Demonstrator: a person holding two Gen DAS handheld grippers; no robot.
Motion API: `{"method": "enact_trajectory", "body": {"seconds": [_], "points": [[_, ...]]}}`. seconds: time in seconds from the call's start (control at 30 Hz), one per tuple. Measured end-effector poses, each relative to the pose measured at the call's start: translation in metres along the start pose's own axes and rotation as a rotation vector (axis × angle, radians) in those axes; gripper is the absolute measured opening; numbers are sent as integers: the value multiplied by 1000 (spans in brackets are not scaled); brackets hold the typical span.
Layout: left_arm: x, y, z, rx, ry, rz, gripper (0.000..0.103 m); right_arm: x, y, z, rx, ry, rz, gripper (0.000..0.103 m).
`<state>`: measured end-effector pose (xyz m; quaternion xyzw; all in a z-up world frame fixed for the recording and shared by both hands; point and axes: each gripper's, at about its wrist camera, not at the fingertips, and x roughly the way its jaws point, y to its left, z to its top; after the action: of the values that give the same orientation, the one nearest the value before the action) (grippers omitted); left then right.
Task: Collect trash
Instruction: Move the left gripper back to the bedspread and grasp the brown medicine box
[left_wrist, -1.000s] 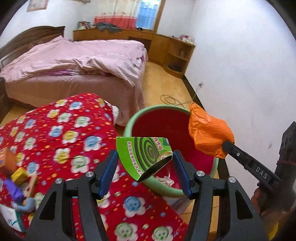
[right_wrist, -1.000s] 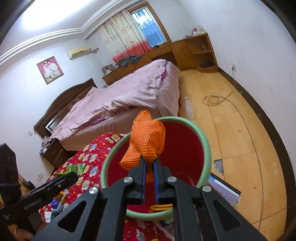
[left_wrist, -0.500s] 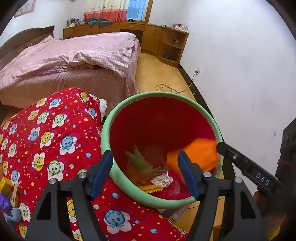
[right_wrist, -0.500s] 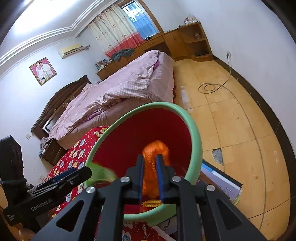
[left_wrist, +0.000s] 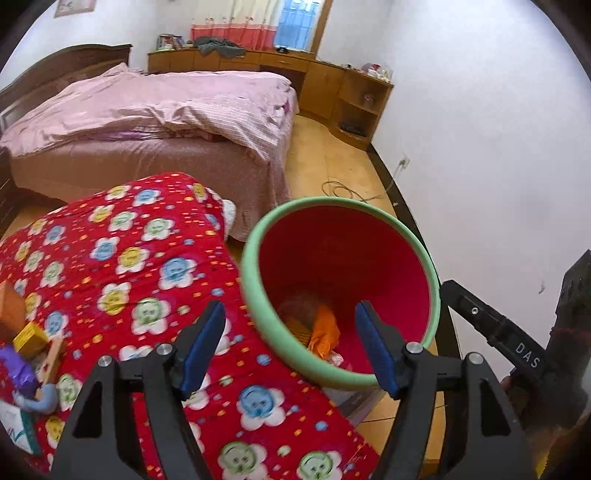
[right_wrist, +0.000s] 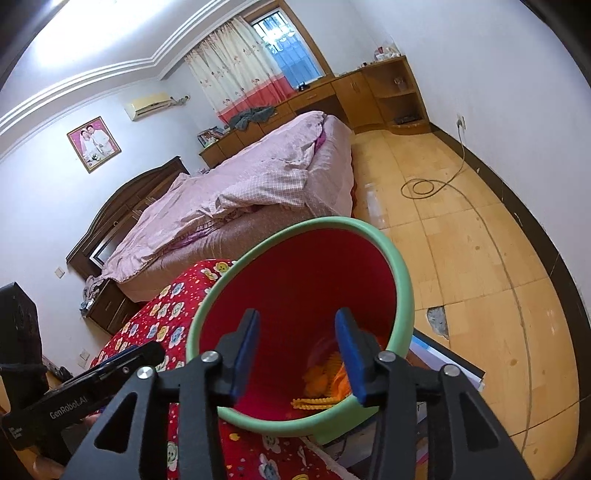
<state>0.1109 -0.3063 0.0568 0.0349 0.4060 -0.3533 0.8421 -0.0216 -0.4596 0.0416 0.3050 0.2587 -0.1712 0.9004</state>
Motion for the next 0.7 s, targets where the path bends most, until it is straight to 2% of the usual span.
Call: {"method": "enact_trajectory", "body": {"seconds": [0.33, 0.7], "points": [[-54, 44, -13, -95, -54, 58, 72, -14, 34, -8, -33, 9, 18, 60], [-90, 104, -24, -164, -86, 142, 72, -9, 87, -24, -76, 55, 49, 62]]}}
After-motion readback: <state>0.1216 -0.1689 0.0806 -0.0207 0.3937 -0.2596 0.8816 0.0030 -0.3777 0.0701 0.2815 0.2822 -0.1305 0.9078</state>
